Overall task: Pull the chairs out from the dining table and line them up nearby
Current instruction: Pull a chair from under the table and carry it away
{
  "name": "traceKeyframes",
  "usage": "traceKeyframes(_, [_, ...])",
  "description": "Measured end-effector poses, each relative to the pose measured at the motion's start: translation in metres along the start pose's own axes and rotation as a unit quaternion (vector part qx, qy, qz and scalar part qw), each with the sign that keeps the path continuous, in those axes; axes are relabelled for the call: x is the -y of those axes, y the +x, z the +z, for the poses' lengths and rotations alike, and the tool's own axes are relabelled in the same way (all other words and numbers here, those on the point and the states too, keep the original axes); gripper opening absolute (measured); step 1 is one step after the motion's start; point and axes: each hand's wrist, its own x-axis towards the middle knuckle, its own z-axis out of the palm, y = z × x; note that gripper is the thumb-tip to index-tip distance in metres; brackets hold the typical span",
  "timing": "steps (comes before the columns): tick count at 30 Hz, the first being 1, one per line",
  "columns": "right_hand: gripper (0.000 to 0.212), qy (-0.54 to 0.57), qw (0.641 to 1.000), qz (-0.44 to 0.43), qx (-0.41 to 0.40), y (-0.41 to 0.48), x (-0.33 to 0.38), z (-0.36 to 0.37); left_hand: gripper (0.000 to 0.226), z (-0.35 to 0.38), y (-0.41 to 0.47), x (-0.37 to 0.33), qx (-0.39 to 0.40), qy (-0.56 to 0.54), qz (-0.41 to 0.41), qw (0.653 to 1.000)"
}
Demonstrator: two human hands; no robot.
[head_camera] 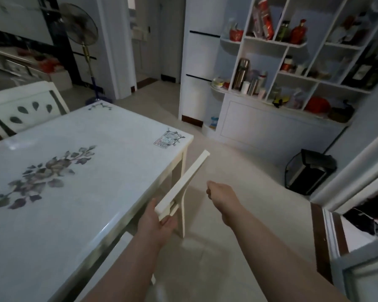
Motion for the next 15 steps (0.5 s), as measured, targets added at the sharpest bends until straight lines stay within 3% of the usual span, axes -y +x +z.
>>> traceKeyframes(8, [0.019,0.044,0.992,0.096,0.076,0.065,0.014,0.026,0.052,0.028,0.025,0.014,-0.083,-0.089,-0.009,0.993])
traceKeyframes(12, [0.04,0.049,0.981,0.136,0.126,0.092,0.015,0.037,0.045,0.043,0.04,0.02,-0.082,-0.127,-0.01,0.988])
traceKeyframes(15, [0.03,0.055,0.977,0.137,0.157,0.111,0.02,0.041,0.054,0.05,0.054,0.022,-0.099,-0.178,-0.005,0.979])
